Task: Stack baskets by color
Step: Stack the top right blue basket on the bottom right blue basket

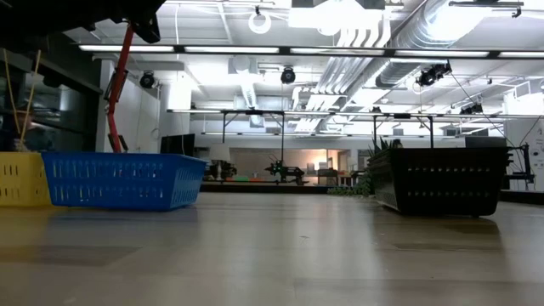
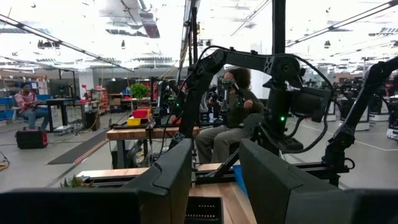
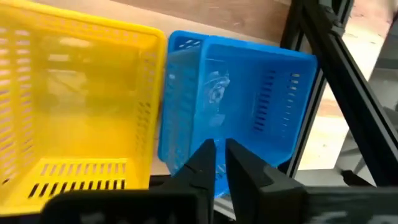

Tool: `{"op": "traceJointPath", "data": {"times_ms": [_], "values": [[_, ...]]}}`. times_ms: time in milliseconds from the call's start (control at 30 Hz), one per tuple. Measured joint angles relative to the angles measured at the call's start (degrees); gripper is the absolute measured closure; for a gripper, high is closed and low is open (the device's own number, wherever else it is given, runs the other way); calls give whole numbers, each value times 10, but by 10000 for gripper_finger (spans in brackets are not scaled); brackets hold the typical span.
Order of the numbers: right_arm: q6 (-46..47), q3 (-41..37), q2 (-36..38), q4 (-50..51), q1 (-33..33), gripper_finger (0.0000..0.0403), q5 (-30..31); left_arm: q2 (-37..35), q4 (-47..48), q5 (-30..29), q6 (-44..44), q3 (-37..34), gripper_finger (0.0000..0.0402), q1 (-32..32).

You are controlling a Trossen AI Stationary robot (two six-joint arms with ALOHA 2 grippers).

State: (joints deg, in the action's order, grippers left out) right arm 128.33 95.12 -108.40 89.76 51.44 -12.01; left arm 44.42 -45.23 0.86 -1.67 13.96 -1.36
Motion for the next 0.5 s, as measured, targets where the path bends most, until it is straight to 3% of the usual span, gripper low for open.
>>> {"op": "traceJointPath", "data": {"times_ms": [133,500], "values": [[-2,-15,0,-2,-1,399,-6,0,0,0,0,0,280,0],[-1,-59,-1,-39,-1,402,-4,0,1,0,2,0,280,0]]}}
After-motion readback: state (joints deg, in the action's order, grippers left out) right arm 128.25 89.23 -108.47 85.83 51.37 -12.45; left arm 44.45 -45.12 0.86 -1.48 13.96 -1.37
